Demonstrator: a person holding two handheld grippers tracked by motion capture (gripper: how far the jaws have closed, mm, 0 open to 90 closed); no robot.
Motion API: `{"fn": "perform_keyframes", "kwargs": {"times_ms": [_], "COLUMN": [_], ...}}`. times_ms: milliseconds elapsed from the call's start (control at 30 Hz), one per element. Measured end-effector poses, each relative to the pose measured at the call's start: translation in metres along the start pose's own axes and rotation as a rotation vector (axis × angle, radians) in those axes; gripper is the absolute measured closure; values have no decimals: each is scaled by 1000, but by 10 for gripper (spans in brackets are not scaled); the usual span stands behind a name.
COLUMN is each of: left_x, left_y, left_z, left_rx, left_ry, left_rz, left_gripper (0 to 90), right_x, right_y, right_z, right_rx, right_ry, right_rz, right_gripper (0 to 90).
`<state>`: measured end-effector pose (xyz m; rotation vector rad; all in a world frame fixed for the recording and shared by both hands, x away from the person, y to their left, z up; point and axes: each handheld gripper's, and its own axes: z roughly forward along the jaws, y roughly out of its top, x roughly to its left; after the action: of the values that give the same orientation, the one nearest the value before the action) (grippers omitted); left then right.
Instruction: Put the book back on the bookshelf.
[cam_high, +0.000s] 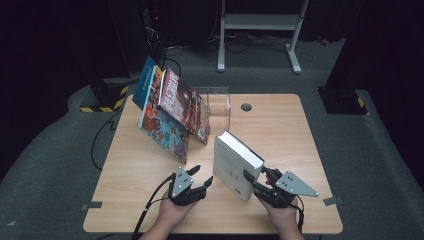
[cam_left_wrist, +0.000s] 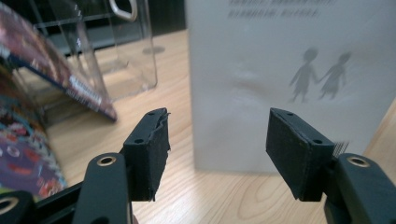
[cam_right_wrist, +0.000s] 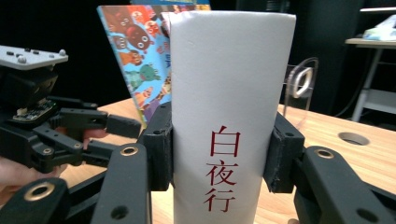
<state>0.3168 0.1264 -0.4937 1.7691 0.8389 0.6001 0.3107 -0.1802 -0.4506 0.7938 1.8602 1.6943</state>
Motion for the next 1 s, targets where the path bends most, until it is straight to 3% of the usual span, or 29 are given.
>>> {"fn": "perform_keyframes", "kwargs": {"times_ms": [33,67,133,267,367,467,500,600,667,833,867,900,933,1000], "left_x": [0,4,7,11,16,26,35,46,57,76,83,83,89,89], "left_y": [0,-3,-5,-7,-6,-6,-8,-12,-19,-34,-40,-40,-45,-49], "left_z": [0,2,4,4,0,-11,-20,-31,-41,-56,-58,-58,-57,-55], "left_rx": [0,38,64,79,92,134,152,168,189,210,222,222,250,275], "left_ry": [0,-4,3,21,31,30,41,61,91,168,179,179,171,190], "left_rz": [0,-7,-8,-19,-3,14,12,14,-12,-31,-70,-70,-107,-99], "left_gripper": [388,374,359,354,362,376,378,380,376,365,365,365,361,357], "right_x": [0,-1,-1,-3,-4,-2,-2,-1,0,2,3,3,4,4], "right_y": [0,0,-1,-1,0,-1,0,0,1,2,3,3,5,6], "right_z": [0,-1,-2,-4,-5,-6,-5,-5,-5,-5,-4,-4,-4,-4], "right_rx": [0,2,-4,-1,-2,0,0,5,8,16,28,28,42,49], "right_ry": [0,-21,-38,-57,-64,-60,-58,-62,-71,-92,-93,-93,-93,-92], "right_rz": [0,-1,0,2,-4,-3,-10,-6,-1,10,16,16,22,29], "right_gripper": [535,535,535,534,532,530,529,525,522,512,508,508,502,491]}}
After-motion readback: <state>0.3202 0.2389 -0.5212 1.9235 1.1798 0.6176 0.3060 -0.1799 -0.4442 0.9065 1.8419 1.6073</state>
